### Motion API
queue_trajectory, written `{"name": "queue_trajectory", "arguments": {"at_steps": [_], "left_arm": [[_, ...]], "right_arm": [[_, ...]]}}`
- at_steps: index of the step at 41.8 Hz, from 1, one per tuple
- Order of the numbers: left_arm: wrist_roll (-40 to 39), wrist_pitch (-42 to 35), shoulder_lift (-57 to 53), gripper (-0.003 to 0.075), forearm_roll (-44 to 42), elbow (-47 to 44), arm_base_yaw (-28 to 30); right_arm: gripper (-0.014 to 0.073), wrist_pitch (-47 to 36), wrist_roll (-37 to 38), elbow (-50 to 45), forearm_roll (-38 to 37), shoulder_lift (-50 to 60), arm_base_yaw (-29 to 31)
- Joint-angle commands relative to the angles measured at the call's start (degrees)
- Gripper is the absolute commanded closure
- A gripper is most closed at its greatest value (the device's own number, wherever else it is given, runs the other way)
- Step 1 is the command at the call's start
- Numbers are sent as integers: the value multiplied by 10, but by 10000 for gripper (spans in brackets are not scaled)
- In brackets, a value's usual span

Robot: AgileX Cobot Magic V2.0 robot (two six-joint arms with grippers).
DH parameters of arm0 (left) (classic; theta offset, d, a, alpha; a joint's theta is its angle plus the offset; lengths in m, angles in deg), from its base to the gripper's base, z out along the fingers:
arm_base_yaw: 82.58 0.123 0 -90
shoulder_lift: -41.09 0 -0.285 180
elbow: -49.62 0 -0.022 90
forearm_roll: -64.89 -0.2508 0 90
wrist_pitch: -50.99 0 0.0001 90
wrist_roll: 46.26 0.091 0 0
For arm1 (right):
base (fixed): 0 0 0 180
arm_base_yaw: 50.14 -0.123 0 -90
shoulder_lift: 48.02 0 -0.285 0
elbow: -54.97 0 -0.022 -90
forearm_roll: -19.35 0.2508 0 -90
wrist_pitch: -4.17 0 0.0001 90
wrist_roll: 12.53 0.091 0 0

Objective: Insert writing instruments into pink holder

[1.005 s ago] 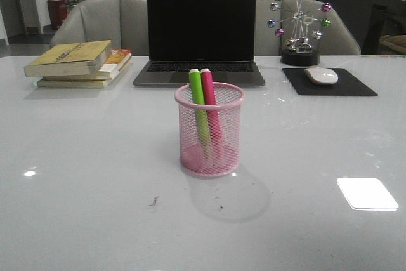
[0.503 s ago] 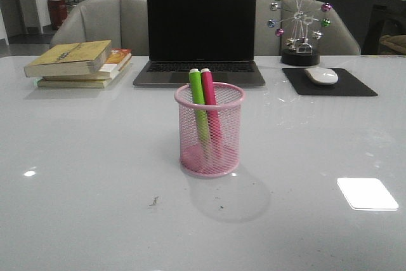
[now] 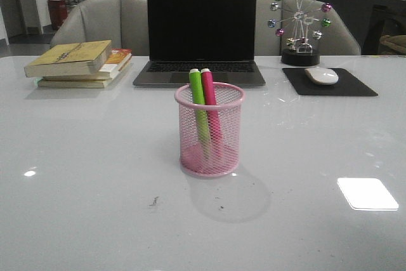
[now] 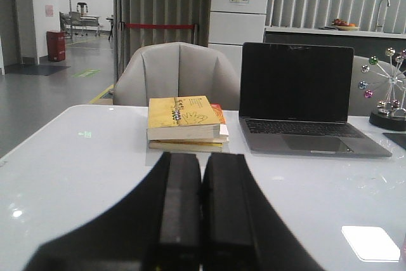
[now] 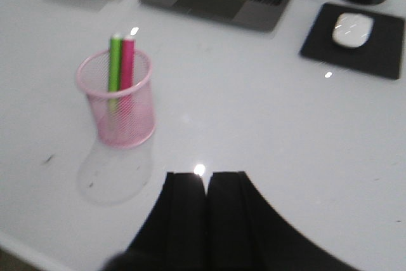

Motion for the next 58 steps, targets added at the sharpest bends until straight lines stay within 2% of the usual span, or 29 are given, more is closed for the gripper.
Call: {"name": "queue_trajectory", "arguments": {"at_steps": [1,7,15,17,29,44,58], "left_arm": [[-8,-53,-11,622,4,0,-4],[-8,-53,-11,622,4,0,-4],[-8,-53,-11,622,4,0,-4],[-8,-53,-11,622,4,0,-4],[-8,-53,-10,622,4,0,-4],[-8,-53,-10,622,4,0,-4],[-8,-53,-10,623,4,0,-4]], "right_arm": [[566,-125,-5,-44,3,56,49],[566,-236,-5,-146,3,148,105],[566,-289,-5,-243,3,229,138],[566,-264,-5,-241,3,241,142],[566,-266,-5,-241,-4,243,150],[566,-295,-3,-241,-5,243,150],[566,-305,32,-241,-40,243,151]]}}
